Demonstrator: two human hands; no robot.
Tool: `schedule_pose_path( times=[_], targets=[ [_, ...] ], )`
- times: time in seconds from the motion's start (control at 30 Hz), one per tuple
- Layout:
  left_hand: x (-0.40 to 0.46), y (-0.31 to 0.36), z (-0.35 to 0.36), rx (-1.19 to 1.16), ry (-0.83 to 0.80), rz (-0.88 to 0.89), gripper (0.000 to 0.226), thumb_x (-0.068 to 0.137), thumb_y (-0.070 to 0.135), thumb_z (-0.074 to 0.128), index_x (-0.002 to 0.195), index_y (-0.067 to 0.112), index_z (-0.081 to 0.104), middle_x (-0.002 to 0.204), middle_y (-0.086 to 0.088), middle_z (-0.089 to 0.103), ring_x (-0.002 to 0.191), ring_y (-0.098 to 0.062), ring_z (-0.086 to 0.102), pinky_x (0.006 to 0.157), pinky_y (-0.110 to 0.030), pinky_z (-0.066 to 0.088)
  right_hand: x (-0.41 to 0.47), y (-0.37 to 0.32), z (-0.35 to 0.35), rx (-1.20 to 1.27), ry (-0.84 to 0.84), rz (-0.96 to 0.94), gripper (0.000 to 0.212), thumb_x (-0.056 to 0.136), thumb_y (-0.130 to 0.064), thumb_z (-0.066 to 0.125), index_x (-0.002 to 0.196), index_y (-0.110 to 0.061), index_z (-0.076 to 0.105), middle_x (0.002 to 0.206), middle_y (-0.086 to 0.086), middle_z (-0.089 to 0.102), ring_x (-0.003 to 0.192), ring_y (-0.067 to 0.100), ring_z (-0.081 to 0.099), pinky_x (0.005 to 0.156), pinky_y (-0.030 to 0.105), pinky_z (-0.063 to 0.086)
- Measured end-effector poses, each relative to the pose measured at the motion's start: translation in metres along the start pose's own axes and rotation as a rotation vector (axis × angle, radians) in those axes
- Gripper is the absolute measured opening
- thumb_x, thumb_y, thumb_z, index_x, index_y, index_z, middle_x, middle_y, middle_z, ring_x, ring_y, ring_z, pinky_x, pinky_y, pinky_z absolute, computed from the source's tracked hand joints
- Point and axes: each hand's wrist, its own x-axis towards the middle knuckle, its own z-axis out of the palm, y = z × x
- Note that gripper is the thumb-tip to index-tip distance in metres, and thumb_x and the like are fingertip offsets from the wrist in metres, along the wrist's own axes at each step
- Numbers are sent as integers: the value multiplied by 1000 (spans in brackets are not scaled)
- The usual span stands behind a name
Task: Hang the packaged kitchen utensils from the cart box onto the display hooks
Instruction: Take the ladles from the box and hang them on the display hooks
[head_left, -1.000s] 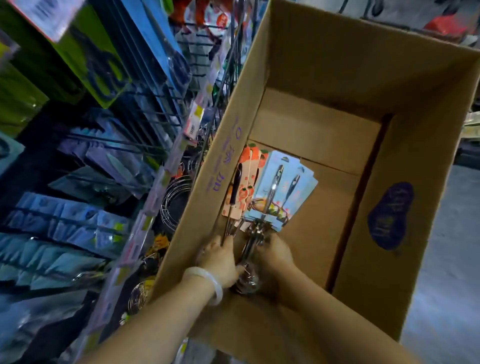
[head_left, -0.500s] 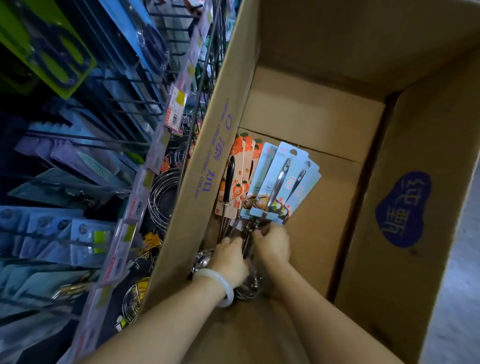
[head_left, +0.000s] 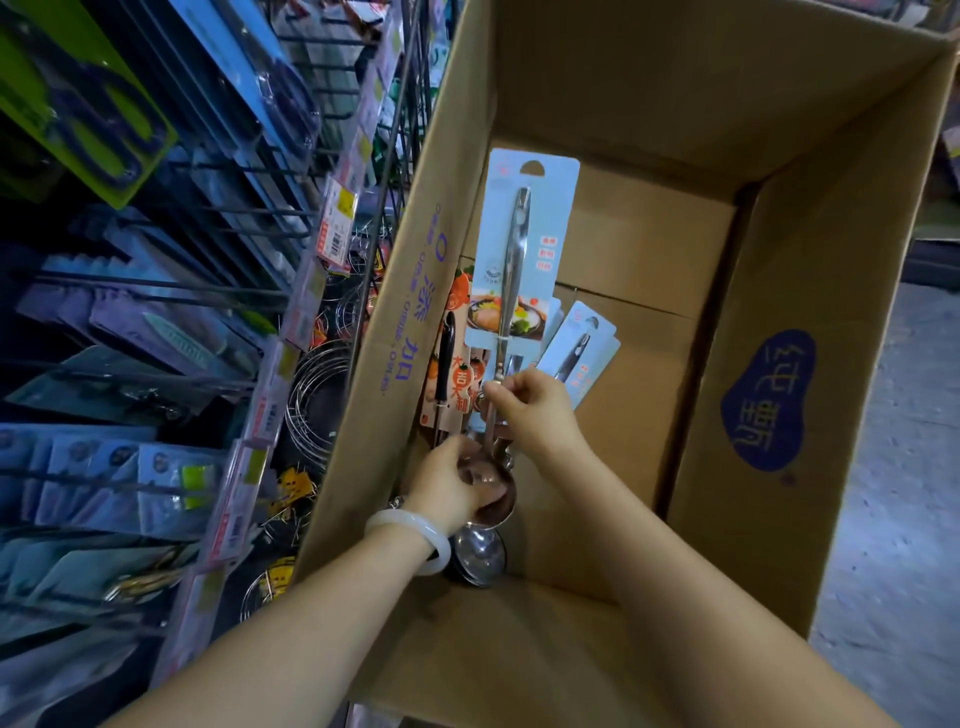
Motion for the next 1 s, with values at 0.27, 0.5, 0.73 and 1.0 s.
schedule_pose_path(
  times=[0.27, 0.5, 0.73, 1.0],
  targets=[
    [-2, -13, -16, -55, 56, 31, 39, 74, 3, 74, 103, 18, 54, 94, 3, 60, 91, -18, 58, 75, -23, 46, 4, 42, -13, 141, 94, 239, 24, 92, -21, 55, 68, -16, 55, 68, 3, 59, 75, 24, 60, 68, 35, 47],
    [1, -23, -18, -46, 85, 27, 34, 74, 7, 76, 97, 18, 54, 102, -4, 63, 94, -20, 60, 76, -24, 45, -19, 110, 33, -144, -17, 444, 25, 85, -36, 64, 88, -14, 51, 84, 2, 59, 84, 21, 56, 72, 30, 44],
    [-1, -26, -21, 0, 71, 41, 33, 74, 6, 75, 82, 26, 50, 87, 5, 59, 86, -16, 57, 65, -19, 43, -20, 105, 38, -190, 95, 413, 30, 90, -30, 58, 65, -20, 46, 73, 2, 59, 73, 21, 55, 64, 27, 39],
    [-7, -24, -18, -22, 40, 18, 37, 74, 3, 74, 101, 21, 56, 104, -2, 62, 99, -20, 59, 72, -21, 47, -32, 90, 28, 36, 146, 247, 11, 98, -23, 41, 95, -13, 44, 84, 4, 57, 82, 24, 55, 73, 33, 42]
  ],
)
